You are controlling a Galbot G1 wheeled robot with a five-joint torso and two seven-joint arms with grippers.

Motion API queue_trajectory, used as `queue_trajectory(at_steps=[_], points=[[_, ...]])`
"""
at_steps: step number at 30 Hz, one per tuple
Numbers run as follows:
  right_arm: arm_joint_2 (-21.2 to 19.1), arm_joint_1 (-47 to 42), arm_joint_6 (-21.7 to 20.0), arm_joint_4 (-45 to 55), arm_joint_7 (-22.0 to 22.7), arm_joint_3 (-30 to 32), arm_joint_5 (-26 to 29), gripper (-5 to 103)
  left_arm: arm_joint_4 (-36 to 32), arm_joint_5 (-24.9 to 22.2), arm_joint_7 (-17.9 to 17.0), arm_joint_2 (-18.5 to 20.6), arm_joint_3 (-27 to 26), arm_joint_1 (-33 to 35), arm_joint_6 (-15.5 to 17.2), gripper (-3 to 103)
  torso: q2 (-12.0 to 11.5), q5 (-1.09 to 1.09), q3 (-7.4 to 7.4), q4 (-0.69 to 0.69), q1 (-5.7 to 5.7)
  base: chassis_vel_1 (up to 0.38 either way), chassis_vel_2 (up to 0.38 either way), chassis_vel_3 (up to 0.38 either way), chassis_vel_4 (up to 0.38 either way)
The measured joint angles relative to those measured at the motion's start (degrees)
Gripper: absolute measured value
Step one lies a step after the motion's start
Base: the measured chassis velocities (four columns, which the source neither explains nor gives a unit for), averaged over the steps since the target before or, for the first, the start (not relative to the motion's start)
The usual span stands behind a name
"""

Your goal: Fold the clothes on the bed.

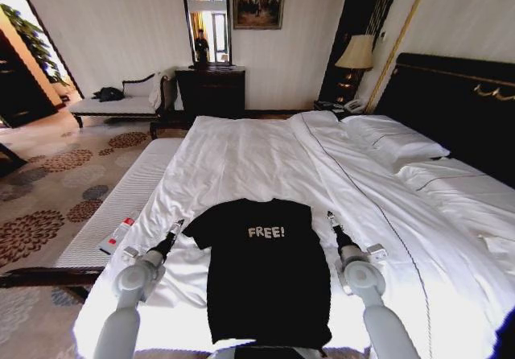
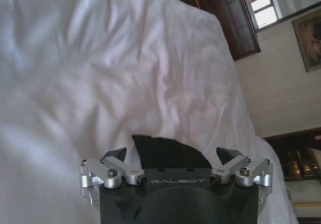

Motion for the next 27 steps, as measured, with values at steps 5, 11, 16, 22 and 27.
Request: queue_trajectory(at_steps=[5,11,16,22,27], points=[[0.4,1.9,-0.1,-1.0,-0.6,-2.5,-1.3,100,1.0,-0.1,0.6,-1.6,-0.4,-0.3,-0.3,100,0.0,0.00,0.00,0.00,0.00,0.000,0.000,0.000,0.000],[0.6,2.8,-0.1,-1.6,-1.1,-3.8,-1.9,100,3.7,0.5,0.8,-1.7,-0.8,-1.5,-0.8,100,0.0,-0.01,0.00,0.00,0.00,0.000,0.000,0.000,0.000],[0.6,3.0,0.0,-2.0,-2.0,-4.2,-2.5,100,5.4,1.3,1.2,-1.8,-0.8,-2.5,-1.0,100,0.0,0.00,0.00,-0.01,0.00,0.000,0.000,0.000,0.000],[0.7,3.4,0.1,-2.1,-2.7,-5.5,-3.6,100,6.9,2.9,1.6,-2.8,-1.0,-3.5,-2.4,100,0.0,0.00,0.00,0.00,0.00,0.000,0.000,0.000,0.000],[0.8,3.1,0.2,-2.1,-2.6,-5.5,-3.7,100,7.1,4.0,2.2,-2.5,-1.1,-3.6,-3.0,93,0.0,0.00,0.00,-0.01,0.00,0.000,0.000,0.000,0.000]])
